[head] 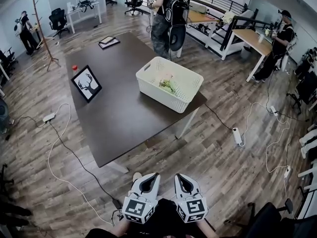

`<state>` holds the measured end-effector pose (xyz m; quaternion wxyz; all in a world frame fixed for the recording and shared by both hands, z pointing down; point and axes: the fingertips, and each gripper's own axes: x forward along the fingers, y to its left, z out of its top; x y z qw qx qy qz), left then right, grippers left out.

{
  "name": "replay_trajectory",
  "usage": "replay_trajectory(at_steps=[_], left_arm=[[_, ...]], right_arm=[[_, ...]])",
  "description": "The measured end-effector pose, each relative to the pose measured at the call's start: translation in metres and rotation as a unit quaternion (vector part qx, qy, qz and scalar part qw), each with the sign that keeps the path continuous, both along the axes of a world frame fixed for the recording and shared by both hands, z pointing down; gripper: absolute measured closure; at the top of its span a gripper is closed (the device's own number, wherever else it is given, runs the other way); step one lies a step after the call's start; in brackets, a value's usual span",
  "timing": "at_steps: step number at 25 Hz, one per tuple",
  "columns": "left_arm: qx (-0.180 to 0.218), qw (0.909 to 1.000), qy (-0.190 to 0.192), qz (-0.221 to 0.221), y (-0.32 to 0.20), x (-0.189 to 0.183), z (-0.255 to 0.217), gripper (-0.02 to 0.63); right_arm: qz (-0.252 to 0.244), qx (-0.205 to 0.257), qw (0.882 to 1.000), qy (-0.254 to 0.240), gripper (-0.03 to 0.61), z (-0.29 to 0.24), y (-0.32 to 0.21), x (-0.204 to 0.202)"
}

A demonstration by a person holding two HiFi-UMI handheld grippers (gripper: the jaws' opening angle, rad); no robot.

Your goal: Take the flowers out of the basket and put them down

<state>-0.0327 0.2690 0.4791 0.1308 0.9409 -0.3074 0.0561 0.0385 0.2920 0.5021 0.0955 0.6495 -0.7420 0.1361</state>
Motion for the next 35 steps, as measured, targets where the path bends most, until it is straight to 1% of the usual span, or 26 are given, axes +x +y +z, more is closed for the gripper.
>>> replay_trajectory(at_steps=[14, 22, 29, 35], left_arm=[[0.012, 0.9999, 0.004, 0.011, -0.076, 0.011, -0.006, 0.604], [0.011, 0.9993, 0.002, 0.037, -0.121, 0.012, -0.007, 0.604], [0.013, 0.9984, 0.009, 0.055, -0.163, 0.0, -0.009, 0.604], [0.008, 0.9978, 0.009, 0.065, -0.188, -0.022, -0.007, 0.604]], right_arm=[[0.011, 0.003, 1.0, 0.005, 0.572, -0.003, -0.072, 0.01], [0.031, -0.002, 1.0, -0.003, 0.572, 0.0, -0.114, 0.007], [0.053, -0.004, 0.999, -0.005, 0.572, 0.002, -0.151, -0.005], [0.054, -0.005, 0.998, -0.011, 0.572, 0.002, -0.177, -0.029]])
